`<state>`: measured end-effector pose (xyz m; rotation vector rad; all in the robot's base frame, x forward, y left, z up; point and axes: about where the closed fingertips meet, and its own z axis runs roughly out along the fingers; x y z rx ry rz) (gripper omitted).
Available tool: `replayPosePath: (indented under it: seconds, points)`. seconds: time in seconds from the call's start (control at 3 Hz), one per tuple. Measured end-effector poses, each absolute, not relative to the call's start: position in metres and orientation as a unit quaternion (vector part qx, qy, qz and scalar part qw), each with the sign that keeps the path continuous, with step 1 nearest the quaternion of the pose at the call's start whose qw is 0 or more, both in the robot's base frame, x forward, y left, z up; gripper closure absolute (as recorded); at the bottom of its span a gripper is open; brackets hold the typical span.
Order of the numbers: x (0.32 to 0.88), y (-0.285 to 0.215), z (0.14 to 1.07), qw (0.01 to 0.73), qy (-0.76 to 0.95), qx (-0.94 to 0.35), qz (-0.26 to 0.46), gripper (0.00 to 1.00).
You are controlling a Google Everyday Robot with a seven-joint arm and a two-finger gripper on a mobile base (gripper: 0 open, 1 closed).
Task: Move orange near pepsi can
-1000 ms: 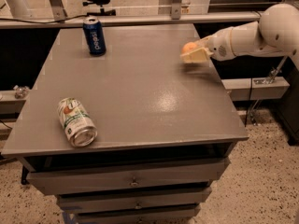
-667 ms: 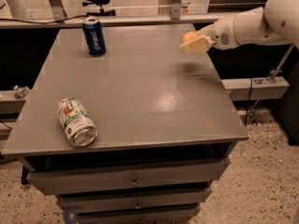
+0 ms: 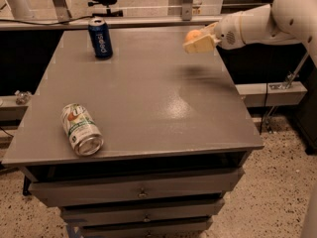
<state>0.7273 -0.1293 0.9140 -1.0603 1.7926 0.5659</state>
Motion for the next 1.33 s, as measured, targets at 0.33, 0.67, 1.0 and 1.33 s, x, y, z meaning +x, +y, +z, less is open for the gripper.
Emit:
replayPosePath:
  seconds: [0.33, 0.67, 1.0, 1.33]
  points:
    - [0.739, -0.081, 0.925, 0.480, 0.709, -0.448, 0.257, 1.00]
    - [0.745, -0.025, 0.926, 0.471, 0.692, -0.475, 0.269, 1.00]
    - [0.745, 0.021, 0.917, 0.457, 0.682, -0.501, 0.275, 1.00]
    - [0.753, 0.059, 0.906, 0.451, 0.675, -0.513, 0.278, 1.00]
